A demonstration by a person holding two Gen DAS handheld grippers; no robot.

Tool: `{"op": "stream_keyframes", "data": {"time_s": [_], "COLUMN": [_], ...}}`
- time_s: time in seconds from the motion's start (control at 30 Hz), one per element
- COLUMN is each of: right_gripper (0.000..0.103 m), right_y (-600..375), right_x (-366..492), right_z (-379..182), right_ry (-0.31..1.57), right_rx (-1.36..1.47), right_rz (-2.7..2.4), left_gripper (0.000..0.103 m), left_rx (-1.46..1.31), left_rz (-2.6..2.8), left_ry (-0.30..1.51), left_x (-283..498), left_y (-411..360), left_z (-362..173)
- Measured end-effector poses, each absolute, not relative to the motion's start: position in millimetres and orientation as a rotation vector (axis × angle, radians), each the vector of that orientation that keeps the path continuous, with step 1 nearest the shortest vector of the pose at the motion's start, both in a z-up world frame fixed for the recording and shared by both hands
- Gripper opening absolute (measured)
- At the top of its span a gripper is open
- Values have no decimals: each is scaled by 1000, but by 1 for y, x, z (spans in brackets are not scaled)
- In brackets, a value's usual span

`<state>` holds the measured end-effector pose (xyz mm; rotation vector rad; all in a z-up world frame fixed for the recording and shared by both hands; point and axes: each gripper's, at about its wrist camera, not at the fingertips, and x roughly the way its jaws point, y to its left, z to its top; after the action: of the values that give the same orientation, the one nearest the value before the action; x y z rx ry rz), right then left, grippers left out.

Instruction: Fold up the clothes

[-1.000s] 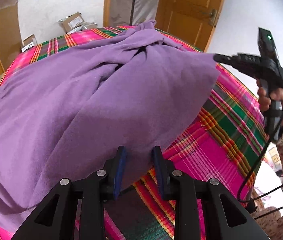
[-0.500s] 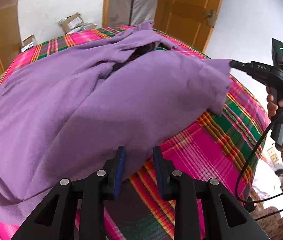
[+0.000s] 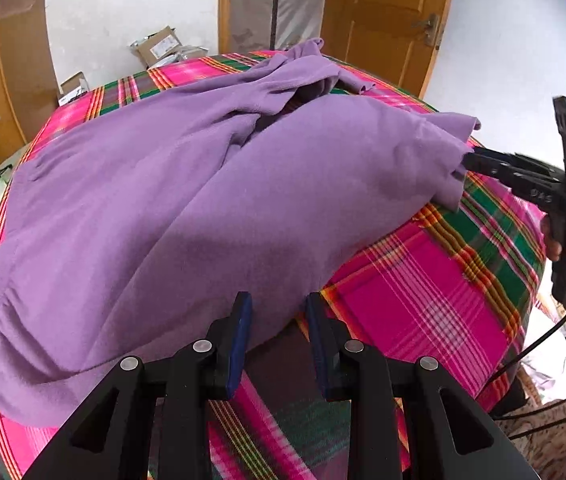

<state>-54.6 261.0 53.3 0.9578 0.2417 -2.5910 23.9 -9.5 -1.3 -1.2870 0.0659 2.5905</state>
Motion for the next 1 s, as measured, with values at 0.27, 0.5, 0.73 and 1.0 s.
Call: {"op": "stream_keyframes", "data": {"time_s": [0.27,0.5,0.73,1.0], "right_gripper": [37,32,4,4], "right_y": [249,254,253,260], "right_x": [-64,-75,-77,-55], "right_z": [45,41,48,77], "right_ry": [346,271,249,250], "right_rx": [999,1042,1020,909], "right_rz": [-2554,-2521,-2536,-2593], "left_gripper": [29,28,29,5], "left_rx": [-1288,-1282,-1272,-1230], "left_rz": [2599,2597,2599,2576], "left_ry": [133,150,169,111], "left_x": [20,16,13,20], "left_y": [-6,-6,-5,-10], "left_z": [-2,-3,-3,3]}}
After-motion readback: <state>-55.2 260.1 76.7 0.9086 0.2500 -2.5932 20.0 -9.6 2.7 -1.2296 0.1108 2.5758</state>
